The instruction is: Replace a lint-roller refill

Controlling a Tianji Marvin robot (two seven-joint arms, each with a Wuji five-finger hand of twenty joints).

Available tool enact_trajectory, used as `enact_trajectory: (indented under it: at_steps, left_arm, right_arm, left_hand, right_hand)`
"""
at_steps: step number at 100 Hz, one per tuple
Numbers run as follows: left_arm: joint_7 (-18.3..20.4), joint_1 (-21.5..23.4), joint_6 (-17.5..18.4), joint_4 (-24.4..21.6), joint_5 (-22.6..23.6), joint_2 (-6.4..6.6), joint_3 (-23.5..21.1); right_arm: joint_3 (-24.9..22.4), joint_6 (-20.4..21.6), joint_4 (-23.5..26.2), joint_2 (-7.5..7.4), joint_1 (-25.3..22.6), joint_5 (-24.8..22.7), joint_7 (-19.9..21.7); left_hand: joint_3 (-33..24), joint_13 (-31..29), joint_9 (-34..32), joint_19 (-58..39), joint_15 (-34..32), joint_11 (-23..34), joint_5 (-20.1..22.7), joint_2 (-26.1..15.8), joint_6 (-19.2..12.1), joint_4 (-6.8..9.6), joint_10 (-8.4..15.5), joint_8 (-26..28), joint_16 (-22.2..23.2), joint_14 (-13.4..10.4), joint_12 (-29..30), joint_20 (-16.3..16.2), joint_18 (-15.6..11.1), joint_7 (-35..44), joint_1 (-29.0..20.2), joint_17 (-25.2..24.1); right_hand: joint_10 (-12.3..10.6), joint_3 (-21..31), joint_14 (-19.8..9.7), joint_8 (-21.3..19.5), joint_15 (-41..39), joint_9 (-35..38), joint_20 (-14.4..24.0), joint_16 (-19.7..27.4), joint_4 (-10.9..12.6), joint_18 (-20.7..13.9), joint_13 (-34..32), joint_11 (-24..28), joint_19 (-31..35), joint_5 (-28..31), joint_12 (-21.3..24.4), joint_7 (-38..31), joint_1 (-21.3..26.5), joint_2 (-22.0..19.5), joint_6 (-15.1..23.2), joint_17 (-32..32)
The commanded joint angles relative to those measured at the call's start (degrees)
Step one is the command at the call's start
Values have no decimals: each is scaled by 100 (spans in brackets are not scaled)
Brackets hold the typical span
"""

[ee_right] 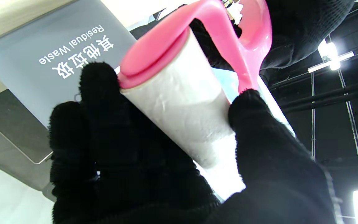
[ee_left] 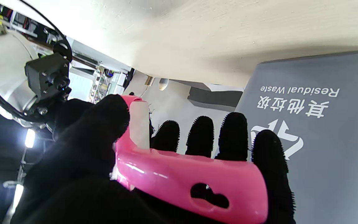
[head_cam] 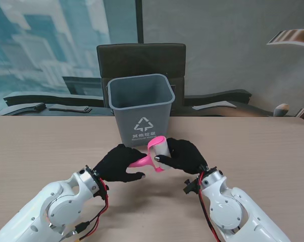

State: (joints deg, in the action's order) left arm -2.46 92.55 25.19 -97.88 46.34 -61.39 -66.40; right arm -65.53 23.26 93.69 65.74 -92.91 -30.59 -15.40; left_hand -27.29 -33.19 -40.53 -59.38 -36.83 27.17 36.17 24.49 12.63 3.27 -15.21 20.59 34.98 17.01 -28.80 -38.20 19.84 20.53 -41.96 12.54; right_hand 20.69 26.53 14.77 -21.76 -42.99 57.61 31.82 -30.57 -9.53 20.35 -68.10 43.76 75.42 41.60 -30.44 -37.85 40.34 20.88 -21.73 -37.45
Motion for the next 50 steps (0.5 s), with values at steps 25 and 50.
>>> enact_trajectory:
  at_steps: [25, 50]
  left_arm:
    - [42, -23, -958, -150, -713, -119, 347]
    - [-35, -50, -1312, -172, -975, -181, 498]
  right_arm:
    - [108, 46, 27, 103, 14, 22, -134]
    - [190, 96, -47, 115, 71, -47, -221]
  left_hand:
    - [1618, 146, 14, 24, -105, 63, 316, -848, 154, -262, -155, 236, 118, 282, 130, -292, 103, -40, 251, -100]
    - [2286, 45, -159, -203, -305, 200, 470, -1190, 206, -169, -242, 328, 155, 378, 93, -350, 164, 160, 218, -44]
  right_hand:
    - [-156, 1519, -577, -76, -194, 268, -6, -47, 238, -176, -201, 334, 214, 506, -168, -857, 831, -500, 924, -54]
    - [-155, 1547, -579, -82, -216, 277, -12, -44, 233, -170, -204, 342, 233, 515, -181, -868, 824, -486, 921, -55]
